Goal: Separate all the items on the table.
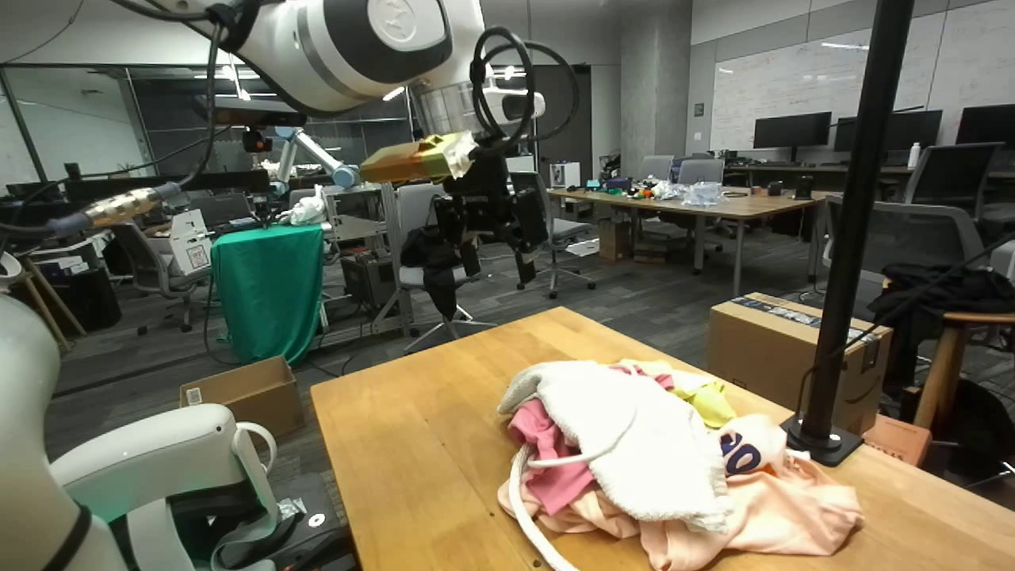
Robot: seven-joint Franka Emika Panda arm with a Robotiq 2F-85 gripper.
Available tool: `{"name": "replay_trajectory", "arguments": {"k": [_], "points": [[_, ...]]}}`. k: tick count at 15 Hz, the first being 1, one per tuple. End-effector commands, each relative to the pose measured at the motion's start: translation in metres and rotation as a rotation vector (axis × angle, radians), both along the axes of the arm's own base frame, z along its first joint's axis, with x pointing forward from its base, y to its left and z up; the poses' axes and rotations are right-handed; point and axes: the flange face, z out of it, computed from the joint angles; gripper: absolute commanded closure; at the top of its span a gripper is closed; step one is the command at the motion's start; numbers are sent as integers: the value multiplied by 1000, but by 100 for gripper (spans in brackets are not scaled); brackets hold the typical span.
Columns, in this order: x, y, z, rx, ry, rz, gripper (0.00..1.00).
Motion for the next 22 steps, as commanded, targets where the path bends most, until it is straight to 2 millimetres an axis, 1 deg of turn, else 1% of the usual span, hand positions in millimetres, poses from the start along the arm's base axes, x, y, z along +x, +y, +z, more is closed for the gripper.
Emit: {"name": "replay_trajectory", "arguments": {"k": [1, 11, 16, 19, 22], "points": [[18, 1, -19, -18, 18, -40, 0], [41, 2, -85, 1, 49, -90, 0], [52, -6, -117, -45, 31, -115, 0], [57, -13, -133, -75, 30, -132, 0], [58, -16, -144, -89, 39, -145, 0]]}}
